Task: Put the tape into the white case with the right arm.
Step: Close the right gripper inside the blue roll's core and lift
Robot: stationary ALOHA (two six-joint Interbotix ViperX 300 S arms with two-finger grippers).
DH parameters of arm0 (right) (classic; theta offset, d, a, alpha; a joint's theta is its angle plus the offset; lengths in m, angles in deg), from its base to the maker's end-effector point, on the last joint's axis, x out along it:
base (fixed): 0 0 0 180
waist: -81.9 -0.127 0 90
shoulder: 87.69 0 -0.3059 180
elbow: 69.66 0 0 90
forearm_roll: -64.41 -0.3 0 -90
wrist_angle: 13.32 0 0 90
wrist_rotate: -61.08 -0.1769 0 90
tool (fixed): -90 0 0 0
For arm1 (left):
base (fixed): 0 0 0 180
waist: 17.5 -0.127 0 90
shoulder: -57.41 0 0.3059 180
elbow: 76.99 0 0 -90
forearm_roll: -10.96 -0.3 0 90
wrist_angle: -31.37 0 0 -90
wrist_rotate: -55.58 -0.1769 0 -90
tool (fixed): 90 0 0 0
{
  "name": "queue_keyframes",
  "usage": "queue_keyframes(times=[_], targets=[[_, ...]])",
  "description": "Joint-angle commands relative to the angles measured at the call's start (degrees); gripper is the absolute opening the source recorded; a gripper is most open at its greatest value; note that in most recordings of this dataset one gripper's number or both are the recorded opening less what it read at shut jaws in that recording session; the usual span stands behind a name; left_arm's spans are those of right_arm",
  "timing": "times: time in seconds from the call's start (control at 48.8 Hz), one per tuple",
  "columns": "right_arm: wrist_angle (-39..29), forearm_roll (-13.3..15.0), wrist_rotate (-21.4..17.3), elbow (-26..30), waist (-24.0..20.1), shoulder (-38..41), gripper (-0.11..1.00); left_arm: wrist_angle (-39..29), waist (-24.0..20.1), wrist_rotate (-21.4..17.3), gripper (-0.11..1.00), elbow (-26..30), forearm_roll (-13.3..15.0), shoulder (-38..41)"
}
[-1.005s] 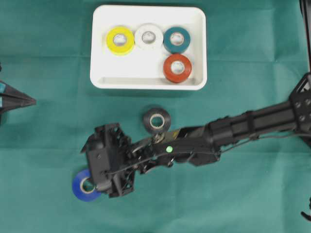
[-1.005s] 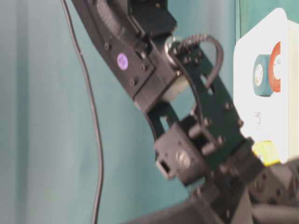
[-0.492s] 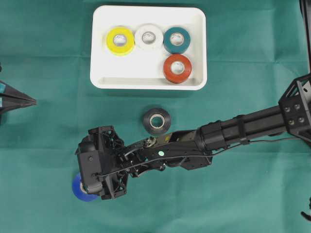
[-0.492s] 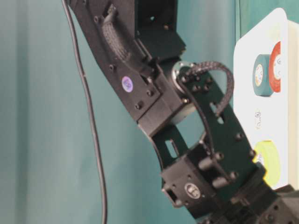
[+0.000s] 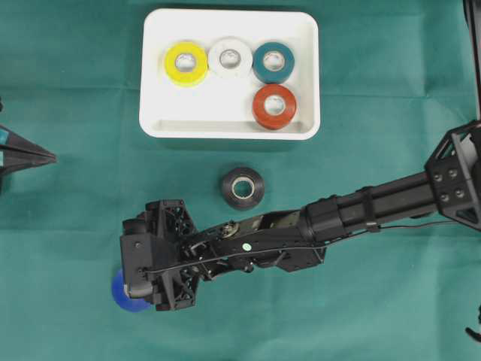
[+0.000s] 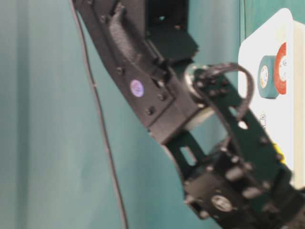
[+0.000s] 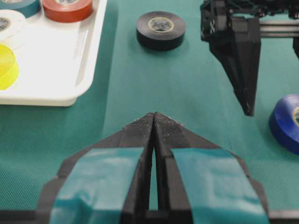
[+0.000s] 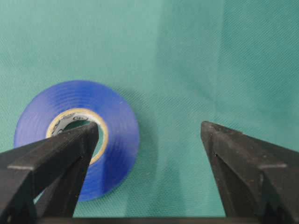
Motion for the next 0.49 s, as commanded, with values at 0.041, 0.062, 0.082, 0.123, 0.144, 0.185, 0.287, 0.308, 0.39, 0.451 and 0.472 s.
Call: queue_keyframes(times=[0.041,0.062,0.082,0.123,0.144,0.185,0.287,0.308,0.39,0.451,0.472], targets=[[-0.6,-1.1,-0.1,2.3,-0.4,-0.4,0.64,0.5,0.0,0.0,0.00,0.5,0.1,0.4],[-0.8,-1.2,-0.1,2.5,-0.4,-0.3,0.64,0.5,0.0,0.0,0.00,0.5,0.1,0.4],[-1.0,-1.2,-0.1,2.5,-0.5,-0.1,0.64,0.5,0.0,-0.1,0.00,0.6,0.1,0.4],[-1.5,-1.2,-0.1,2.5,-0.5,0.2,0.64,0.5,0.0,0.0,0.00,0.6,0.1,0.4],[-1.8,-1.2,-0.1,2.5,-0.4,0.3,0.64,0.6,0.0,0.0,0.00,0.6,0.1,0.4],[-2.8,-1.4,-0.1,2.6,-0.4,0.5,0.64,0.5,0.0,0.0,0.00,0.6,0.1,0.5],[-4.1,-1.4,-0.1,3.0,-0.4,1.0,0.64,0.6,0.0,0.0,0.00,0.6,0.1,0.4],[-4.2,-1.4,-0.1,3.2,-0.5,1.0,0.64,0.5,0.0,0.0,0.00,0.6,0.1,0.4],[-4.3,-1.4,-0.1,3.6,-0.5,1.3,0.63,0.6,0.0,0.0,0.00,0.6,0.1,0.4],[-4.4,-1.4,-0.1,4.0,-0.5,1.7,0.63,0.5,0.0,0.0,0.00,0.6,0.1,0.4],[-4.4,-1.4,-0.1,4.1,-0.4,1.9,0.63,0.5,0.0,0.0,0.00,0.6,0.1,0.4]])
